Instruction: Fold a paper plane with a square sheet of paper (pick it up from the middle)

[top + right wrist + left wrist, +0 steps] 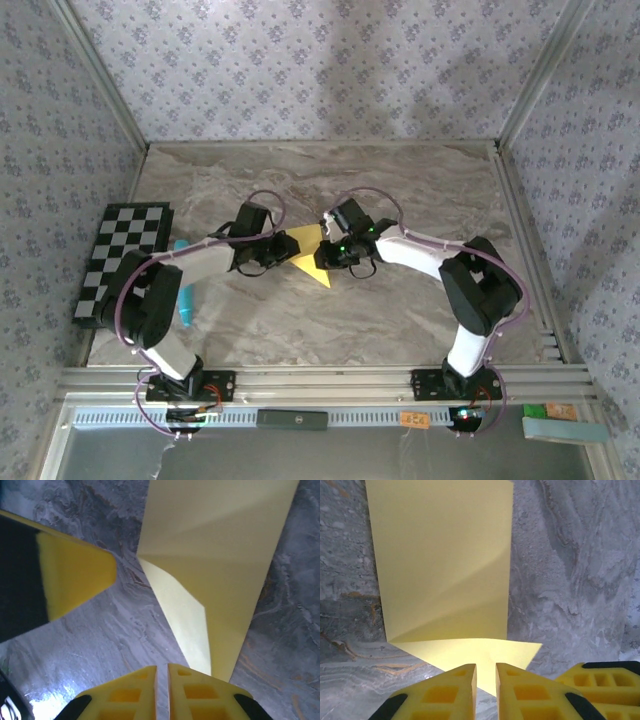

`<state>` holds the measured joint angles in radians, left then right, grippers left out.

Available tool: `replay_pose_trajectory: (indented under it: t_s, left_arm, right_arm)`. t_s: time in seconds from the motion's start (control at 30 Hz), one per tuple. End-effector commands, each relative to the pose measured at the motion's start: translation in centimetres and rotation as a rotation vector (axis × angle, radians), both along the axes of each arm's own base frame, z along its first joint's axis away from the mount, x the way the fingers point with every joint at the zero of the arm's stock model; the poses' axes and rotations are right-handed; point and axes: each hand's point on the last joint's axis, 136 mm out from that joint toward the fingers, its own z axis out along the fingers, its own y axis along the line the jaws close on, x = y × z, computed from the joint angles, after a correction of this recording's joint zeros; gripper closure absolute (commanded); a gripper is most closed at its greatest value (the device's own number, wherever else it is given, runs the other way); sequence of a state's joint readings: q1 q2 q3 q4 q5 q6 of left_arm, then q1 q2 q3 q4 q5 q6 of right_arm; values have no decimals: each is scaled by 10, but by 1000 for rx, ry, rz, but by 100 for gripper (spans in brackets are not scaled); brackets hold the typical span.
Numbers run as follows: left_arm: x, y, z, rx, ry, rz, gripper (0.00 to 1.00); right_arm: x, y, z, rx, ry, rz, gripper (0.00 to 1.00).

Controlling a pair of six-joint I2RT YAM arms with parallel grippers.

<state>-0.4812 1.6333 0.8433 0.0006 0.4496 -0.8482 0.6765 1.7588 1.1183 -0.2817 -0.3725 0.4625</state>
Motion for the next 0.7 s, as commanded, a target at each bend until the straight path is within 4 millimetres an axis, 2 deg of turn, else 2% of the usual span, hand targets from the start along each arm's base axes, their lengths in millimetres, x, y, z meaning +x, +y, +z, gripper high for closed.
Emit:
replay_pose_trajectory:
  t_s: [0.0, 0.1, 0.17, 0.2, 0.33, 0.67]
  left_arm:
    - [6, -14, 2, -38, 3, -13, 85]
    - [6, -19, -7, -31, 27, -22, 87]
    - [7, -21, -13, -25, 40, -24, 87]
    - [7, -21, -16, -22, 49, -22, 87]
    - [10, -20, -17, -12, 51, -10, 87]
    - [11, 17, -20, 17, 71, 135, 81]
  right_arm:
    - [10, 0, -7, -33, 6, -49, 87]
    - [16, 3, -15, -54, 16, -66, 88]
    - [16, -3, -27, -96, 36, -88, 88]
    - [24, 1, -22, -90, 17, -96, 88]
    - [29, -7, -34, -137, 27, -126, 89]
    - [24, -16, -63, -200, 93, -128, 89]
